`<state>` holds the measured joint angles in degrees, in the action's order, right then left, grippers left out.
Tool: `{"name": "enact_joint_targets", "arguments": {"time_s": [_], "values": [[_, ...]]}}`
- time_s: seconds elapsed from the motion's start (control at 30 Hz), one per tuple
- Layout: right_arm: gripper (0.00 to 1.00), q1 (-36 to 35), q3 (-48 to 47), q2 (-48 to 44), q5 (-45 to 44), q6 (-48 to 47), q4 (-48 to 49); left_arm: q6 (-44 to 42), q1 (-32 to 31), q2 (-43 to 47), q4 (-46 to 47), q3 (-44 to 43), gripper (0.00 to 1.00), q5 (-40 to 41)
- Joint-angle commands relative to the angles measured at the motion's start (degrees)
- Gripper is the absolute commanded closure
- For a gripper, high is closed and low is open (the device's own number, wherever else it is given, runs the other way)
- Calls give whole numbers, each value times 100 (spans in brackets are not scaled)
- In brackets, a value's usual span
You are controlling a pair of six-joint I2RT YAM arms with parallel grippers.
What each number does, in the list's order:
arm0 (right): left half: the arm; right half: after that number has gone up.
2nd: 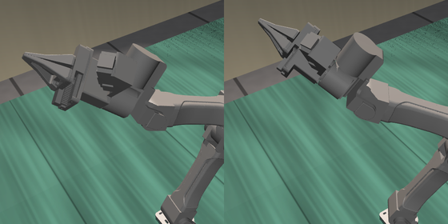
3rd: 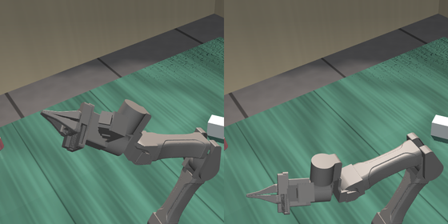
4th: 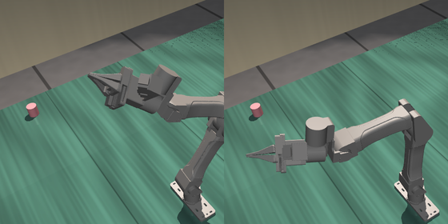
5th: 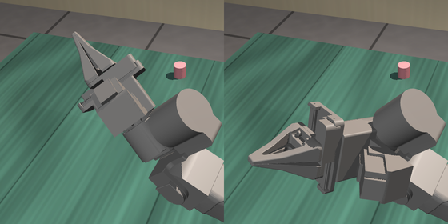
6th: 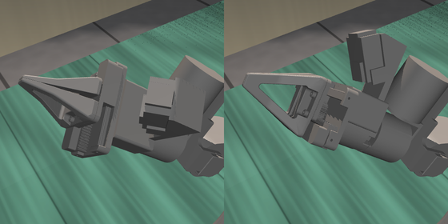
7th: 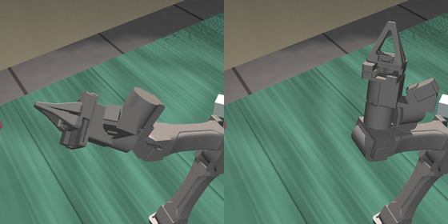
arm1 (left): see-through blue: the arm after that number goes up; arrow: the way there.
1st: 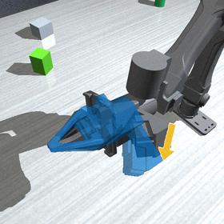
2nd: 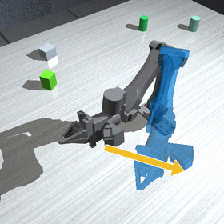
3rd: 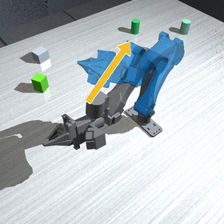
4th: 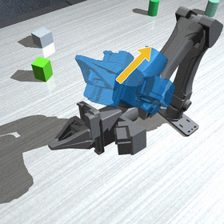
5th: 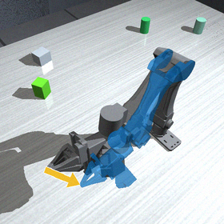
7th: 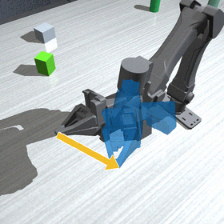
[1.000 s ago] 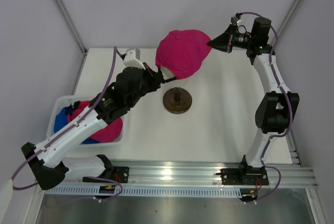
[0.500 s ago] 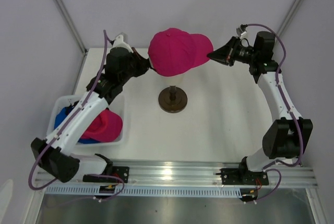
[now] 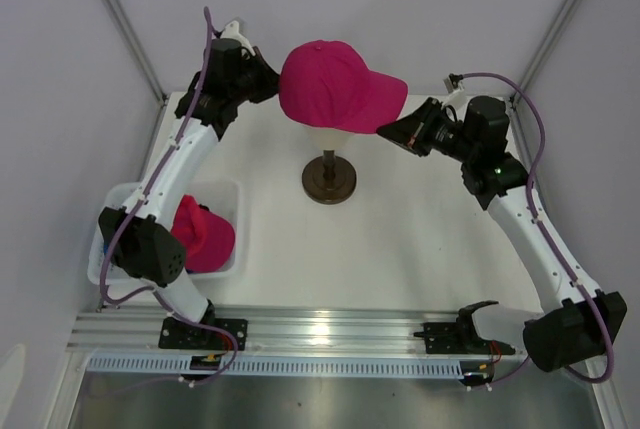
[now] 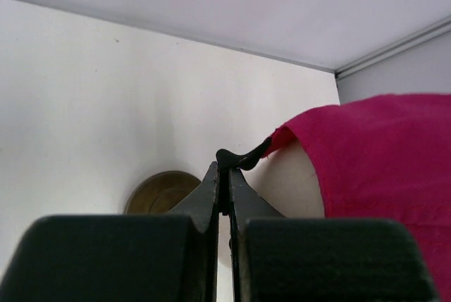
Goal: Stack the hats
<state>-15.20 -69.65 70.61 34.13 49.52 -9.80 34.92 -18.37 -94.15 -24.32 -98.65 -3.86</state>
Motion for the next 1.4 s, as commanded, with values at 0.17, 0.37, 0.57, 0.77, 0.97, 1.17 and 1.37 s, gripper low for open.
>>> {"name": "enact_joint_targets", "arguments": {"time_s": [0.17,0.37,0.57,0.77,0.97,1.17,1.37], "values": [[100,-369,-400,-188,-987,-126,-74,-301,255,203,199,-664,99,-722],[100,-431,-883,-65,-1049,-127,66,-380,264,344,59,-954,99,-853],[100,-457,-1349,-47,-1023,-153,224,-310,264,494,-100,-1104,99,-871],[100,-492,-1490,-12,-873,-39,593,-196,264,661,-204,-1270,99,-810],[100,-317,-1877,357,-434,-65,365,85,246,1038,-479,-782,99,-581],[100,263,-2149,725,102,199,365,340,106,2251,207,723,99,-239],[100,650,-2597,1165,753,278,374,103,-193,2191,24,681,99,69]]}}
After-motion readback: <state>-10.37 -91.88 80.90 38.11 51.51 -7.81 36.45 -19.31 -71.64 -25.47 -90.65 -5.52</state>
